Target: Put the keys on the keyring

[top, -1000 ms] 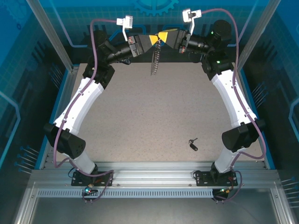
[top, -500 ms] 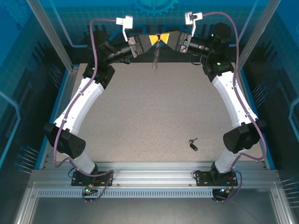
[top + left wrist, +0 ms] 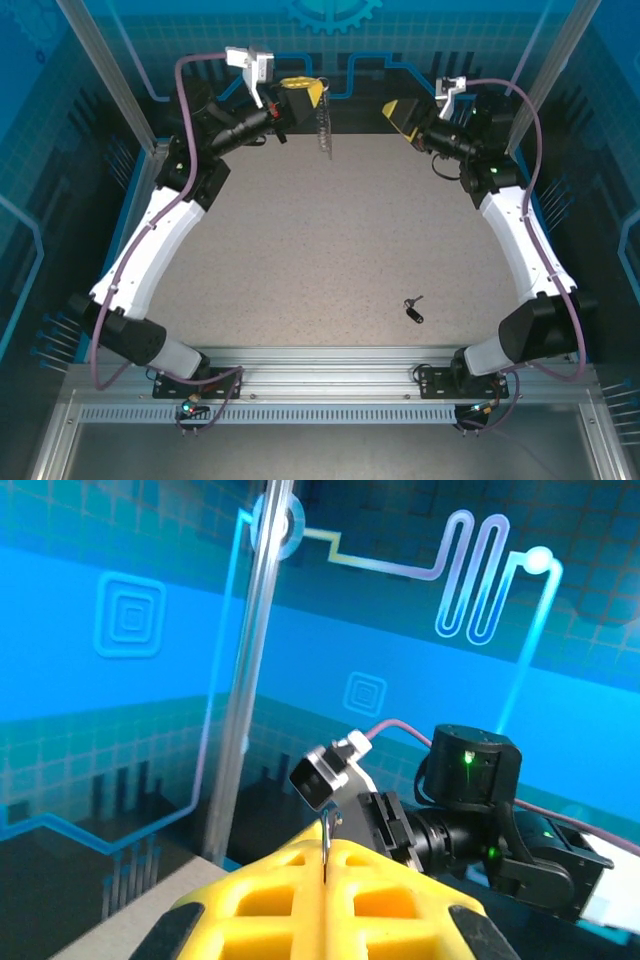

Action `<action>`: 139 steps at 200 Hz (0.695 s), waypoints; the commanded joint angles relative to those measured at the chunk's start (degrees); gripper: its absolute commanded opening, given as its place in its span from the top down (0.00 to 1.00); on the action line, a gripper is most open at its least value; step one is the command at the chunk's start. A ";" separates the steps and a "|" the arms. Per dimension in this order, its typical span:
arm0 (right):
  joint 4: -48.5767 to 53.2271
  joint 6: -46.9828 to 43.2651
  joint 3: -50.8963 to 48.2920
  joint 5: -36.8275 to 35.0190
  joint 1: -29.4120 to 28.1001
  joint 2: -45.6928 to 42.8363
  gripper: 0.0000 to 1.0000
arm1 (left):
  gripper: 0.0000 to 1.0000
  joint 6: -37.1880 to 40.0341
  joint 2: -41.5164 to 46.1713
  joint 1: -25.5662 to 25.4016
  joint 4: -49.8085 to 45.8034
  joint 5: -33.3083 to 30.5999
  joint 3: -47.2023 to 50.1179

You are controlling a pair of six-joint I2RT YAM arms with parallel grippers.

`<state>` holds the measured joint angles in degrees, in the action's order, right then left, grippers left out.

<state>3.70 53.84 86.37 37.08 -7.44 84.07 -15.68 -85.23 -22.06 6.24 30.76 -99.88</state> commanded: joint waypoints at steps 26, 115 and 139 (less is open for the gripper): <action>12.33 -5.46 -5.42 -4.29 -0.22 -3.26 0.34 | 1.00 15.68 6.21 -2.27 -1.97 -14.83 4.91; 26.65 -9.24 -9.99 -12.60 -1.66 -4.79 0.33 | 1.00 19.19 9.73 -2.98 -2.93 -19.39 9.61; 35.69 -11.17 -9.38 -18.46 -2.95 -3.87 0.33 | 1.00 19.12 9.73 -3.07 -3.53 -20.28 10.30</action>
<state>27.73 45.78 76.71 25.19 -8.62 80.66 1.85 -77.45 -24.60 2.55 12.62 -90.19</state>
